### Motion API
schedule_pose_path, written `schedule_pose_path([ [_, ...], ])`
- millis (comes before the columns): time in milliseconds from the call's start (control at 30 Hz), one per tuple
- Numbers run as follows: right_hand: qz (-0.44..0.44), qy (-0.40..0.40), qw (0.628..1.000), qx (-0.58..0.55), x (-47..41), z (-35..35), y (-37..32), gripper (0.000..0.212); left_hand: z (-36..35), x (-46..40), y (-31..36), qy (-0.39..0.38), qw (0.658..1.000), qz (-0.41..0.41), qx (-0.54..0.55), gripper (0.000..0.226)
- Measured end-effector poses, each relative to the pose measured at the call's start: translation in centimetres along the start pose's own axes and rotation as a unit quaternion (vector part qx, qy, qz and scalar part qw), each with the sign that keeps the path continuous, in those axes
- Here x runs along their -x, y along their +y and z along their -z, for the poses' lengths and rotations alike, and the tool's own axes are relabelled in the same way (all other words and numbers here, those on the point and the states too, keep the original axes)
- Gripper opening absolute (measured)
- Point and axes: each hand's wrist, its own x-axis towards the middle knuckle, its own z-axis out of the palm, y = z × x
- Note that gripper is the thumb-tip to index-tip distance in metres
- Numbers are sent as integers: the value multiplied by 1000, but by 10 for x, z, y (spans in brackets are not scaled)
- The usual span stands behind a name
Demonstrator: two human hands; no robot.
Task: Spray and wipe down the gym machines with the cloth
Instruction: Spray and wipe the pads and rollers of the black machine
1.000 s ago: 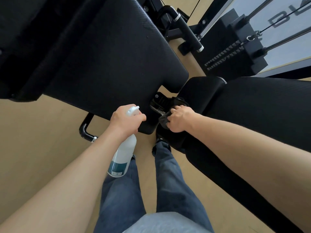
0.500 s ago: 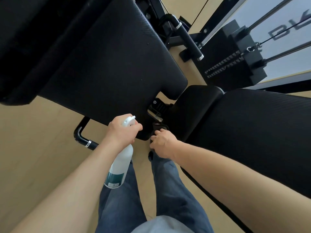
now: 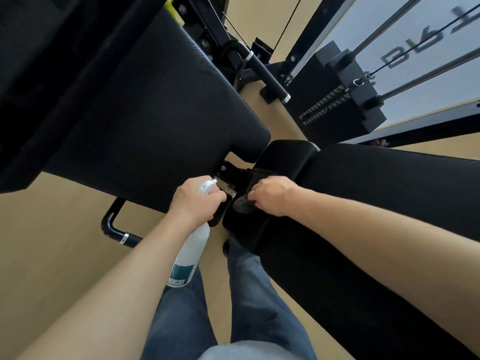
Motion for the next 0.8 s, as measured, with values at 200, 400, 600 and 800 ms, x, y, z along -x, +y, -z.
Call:
schedule_pose_path([
  [200, -137, 53, 989, -26, -25, 16, 72, 30, -15, -12, 6, -1, 1000, 5, -9, 17],
  [400, -238, 85, 967, -36, 0, 29, 79, 33, -11, -5, 25, -2, 1000, 0, -1, 12],
  [600, -307, 46, 948, 65, 40, 28, 43, 45, 1, 6, 41, 16, 1000, -16, 4, 14],
  [800, -232, 37, 963, 134, 31, 13, -30, 33, 28, 10, 29, 39, 999, -12, 22, 13],
])
